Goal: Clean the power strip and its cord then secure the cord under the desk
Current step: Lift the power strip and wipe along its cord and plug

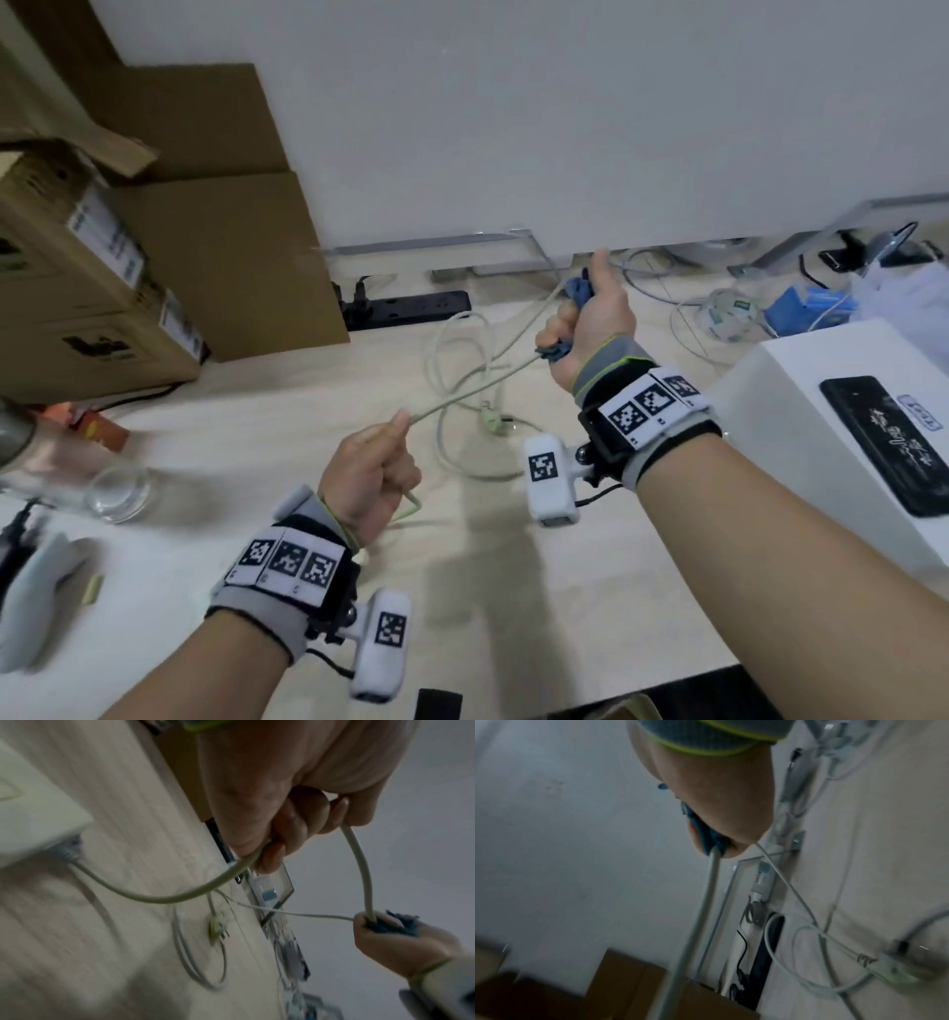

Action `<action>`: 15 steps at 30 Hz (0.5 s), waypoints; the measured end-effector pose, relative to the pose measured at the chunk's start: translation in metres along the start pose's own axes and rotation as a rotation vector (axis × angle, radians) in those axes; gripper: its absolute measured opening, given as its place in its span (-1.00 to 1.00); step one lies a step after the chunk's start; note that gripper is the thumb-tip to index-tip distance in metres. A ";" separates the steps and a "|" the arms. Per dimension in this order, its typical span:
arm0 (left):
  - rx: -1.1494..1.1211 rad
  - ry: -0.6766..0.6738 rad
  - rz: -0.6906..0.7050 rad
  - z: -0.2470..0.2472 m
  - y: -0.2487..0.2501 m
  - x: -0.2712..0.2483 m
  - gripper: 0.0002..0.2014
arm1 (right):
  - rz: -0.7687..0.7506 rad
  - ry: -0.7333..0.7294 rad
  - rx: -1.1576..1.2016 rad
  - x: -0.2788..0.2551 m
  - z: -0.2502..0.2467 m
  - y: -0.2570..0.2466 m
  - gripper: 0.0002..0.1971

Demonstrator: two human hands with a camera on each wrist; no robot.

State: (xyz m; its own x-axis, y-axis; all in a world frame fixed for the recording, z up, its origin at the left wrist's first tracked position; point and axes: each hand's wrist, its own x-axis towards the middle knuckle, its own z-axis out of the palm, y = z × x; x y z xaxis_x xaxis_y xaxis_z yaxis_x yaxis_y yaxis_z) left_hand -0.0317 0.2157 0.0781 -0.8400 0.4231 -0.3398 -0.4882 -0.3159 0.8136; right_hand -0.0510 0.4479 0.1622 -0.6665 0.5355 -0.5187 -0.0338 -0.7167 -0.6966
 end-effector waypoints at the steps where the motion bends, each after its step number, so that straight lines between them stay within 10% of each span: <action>1: -0.034 -0.008 0.000 -0.001 0.001 0.001 -0.55 | -0.052 -0.025 -0.027 -0.003 0.006 0.001 -0.53; 10: -0.180 0.246 -0.068 -0.080 0.010 -0.006 -0.49 | -0.028 0.217 0.171 0.014 -0.015 -0.012 -0.48; 15: 0.522 0.366 -0.071 -0.083 0.026 0.014 -0.77 | -0.022 0.161 0.154 0.005 -0.009 0.003 -0.45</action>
State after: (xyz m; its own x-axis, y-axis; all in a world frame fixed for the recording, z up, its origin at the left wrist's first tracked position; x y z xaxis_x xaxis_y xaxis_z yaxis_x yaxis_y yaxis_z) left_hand -0.0762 0.1426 0.0554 -0.8812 0.0817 -0.4656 -0.4438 0.1965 0.8743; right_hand -0.0477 0.4525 0.1529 -0.5368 0.6078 -0.5852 -0.1686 -0.7568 -0.6315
